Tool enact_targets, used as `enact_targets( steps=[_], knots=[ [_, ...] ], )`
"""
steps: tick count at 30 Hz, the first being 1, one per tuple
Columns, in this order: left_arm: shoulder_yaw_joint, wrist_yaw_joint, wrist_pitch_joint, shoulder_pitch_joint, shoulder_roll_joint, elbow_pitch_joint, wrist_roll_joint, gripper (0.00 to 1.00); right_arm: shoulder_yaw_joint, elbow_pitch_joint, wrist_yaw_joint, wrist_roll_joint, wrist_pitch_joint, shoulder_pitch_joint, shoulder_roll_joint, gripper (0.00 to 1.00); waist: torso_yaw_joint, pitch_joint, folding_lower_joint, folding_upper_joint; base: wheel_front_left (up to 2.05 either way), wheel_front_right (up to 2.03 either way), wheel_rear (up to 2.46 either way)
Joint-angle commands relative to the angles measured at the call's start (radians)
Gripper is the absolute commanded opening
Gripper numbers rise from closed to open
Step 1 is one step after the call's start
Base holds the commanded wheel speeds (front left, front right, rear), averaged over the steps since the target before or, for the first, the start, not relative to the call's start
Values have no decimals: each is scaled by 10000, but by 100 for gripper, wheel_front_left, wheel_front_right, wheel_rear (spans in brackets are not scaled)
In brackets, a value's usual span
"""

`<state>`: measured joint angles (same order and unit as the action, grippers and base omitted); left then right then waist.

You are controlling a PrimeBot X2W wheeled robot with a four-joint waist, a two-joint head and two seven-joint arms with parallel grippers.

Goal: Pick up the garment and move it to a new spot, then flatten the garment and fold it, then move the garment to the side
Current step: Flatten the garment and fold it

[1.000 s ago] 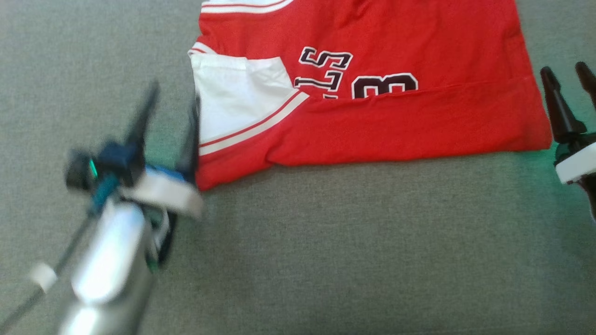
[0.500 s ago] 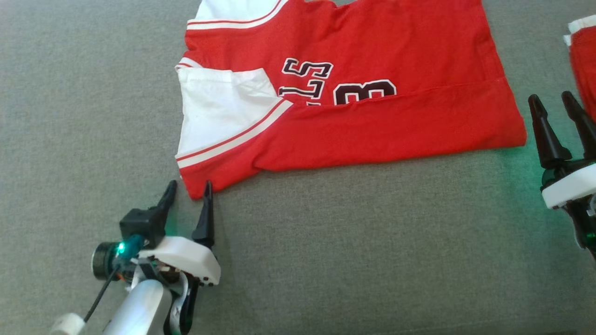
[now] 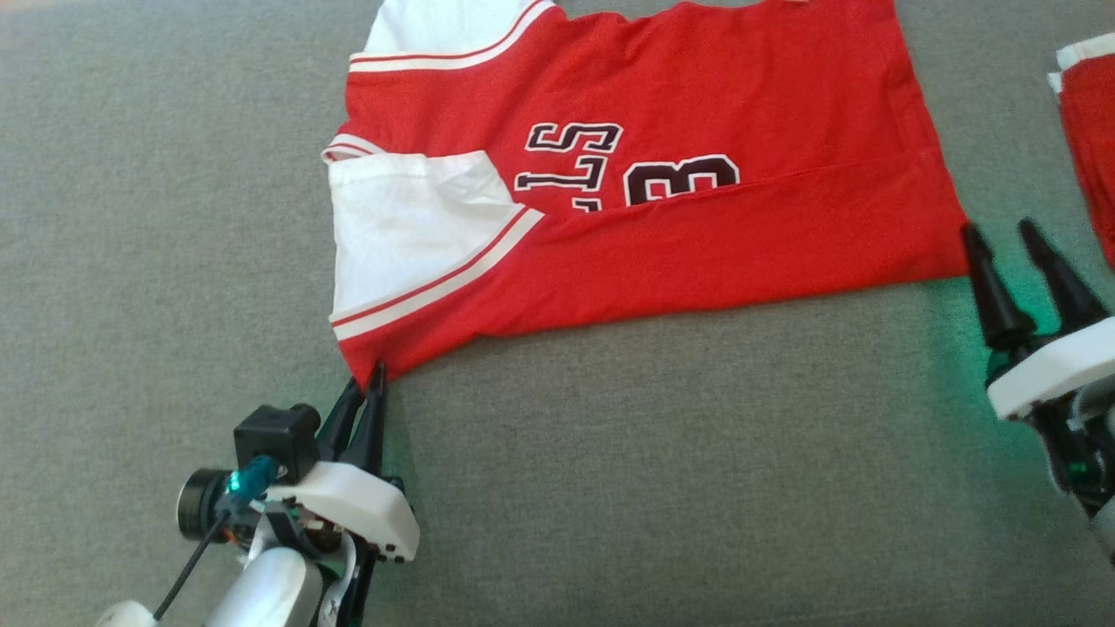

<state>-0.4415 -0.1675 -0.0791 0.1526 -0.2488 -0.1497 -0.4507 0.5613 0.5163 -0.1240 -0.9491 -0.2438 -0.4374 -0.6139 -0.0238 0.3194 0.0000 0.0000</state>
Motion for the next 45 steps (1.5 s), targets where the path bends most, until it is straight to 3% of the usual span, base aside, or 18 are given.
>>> enact_targets(
  steps=[1, 9, 10, 11, 12, 18, 28, 36, 43, 44, 45],
  knots=[
    [301, -60, 34, 61, -275, 445, 25, 0, 277, 20, -67, -228, 160, 196, -232, 100, 71, 7, 0, 0, 0, 0, 0],
    [168, 0, -75, 220, -432, 648, 122, 0, 879, 953, -67, -1115, 952, -231, -187, 98, 284, 85, 0, 0, 0, 0, 0],
    [163, 7, -69, 243, -442, 650, 126, 0, 945, 979, -67, -1215, 1000, -271, -196, 72, 294, 91, 0, 0, 0, 0, 0],
    [160, 15, -61, 263, -452, 642, 123, 0, 1024, 986, -67, -1293, 1036, -308, -210, 24, 301, 94, 0, 0, 0, 0, 0],
    [155, 30, -53, 280, -464, 620, 120, 0, 1124, 964, -67, -1363, 1077, -332, -228, 0, 306, 89, 0, 0, 0, 0, 0],
    [118, 74, -3, 265, -489, 531, 76, 0, 1481, 848, -67, -1640, 945, -264, -543, 0, 344, -76, 0, 0, 0, 0, 0],
    [-90, 0, -185, -511, -640, 951, -46, 0, 2001, 156, -67, -2024, 368, 780, -1662, 0, 375, -740, 0, 0, 0, 0, 0],
    [-413, -247, -624, -1770, -831, 1804, -167, 0, 2085, -387, -67, -2237, 112, 1979, -2383, 0, 403, -1093, 0, 0, 0, 0, 0],
    [-536, -509, -908, -2546, -854, 2334, -368, 0, 2055, -593, -67, -2344, 42, 2642, -2615, 0, 389, -1372, 0, 0, 0, 0, 0],
    [-544, -518, -903, -2575, -856, 2354, -375, 13, 2043, -598, -67, -2377, 41, 2701, -2610, 0, 400, -1400, 0, 0, 0, 0, 0],
    [-560, -511, -898, -2579, -866, 2354, -367, 32, 2023, -603, -67, -2454, 59, 2765, -2587, 0, 414, -1427, 0, 0, 0, 0, 0]
  ],
)
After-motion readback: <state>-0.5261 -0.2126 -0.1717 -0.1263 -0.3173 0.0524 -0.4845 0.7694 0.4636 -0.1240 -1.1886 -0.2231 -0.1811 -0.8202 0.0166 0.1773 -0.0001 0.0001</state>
